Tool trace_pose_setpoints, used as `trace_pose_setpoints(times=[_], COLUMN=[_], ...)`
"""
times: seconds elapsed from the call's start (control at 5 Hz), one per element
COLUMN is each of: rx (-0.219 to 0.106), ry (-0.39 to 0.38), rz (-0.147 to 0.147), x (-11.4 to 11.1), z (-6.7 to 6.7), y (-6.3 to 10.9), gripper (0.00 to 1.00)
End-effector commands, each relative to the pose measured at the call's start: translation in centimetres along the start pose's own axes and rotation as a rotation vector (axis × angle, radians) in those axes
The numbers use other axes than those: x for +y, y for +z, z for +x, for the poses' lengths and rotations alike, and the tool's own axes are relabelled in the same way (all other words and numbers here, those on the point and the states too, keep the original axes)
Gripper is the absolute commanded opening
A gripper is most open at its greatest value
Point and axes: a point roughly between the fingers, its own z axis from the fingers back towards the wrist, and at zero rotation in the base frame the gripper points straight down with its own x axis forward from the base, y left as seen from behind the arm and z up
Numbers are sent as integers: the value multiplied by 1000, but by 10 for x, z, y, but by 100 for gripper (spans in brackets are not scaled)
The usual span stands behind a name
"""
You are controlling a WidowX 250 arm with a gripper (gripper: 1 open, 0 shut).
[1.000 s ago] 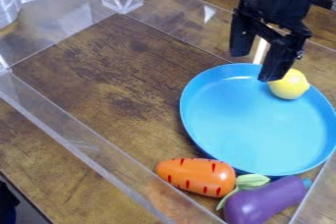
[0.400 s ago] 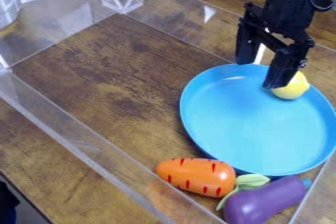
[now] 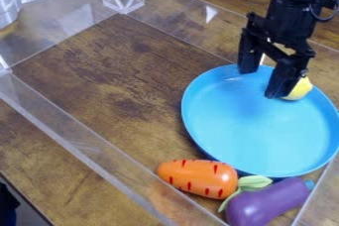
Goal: Remove the carrot from the blue tray and put it on the table
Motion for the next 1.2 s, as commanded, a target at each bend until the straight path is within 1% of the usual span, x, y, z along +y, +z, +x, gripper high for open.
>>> trace_pose_setpoints(times=[0.0, 0.2, 0.4, 0.6, 0.8, 1.0], rx=[-30, -16, -6, 11, 17, 23], ry=[-27, -45, -108, -209, -223, -222], rz=[4, -5, -4, 1, 9, 13], x=[-8, -13, -25, -46, -56, -61], z=[2, 0, -9, -25, -30, -31], y=[8, 2, -2, -8, -10, -14], gripper=[100, 100, 100, 100, 100, 100])
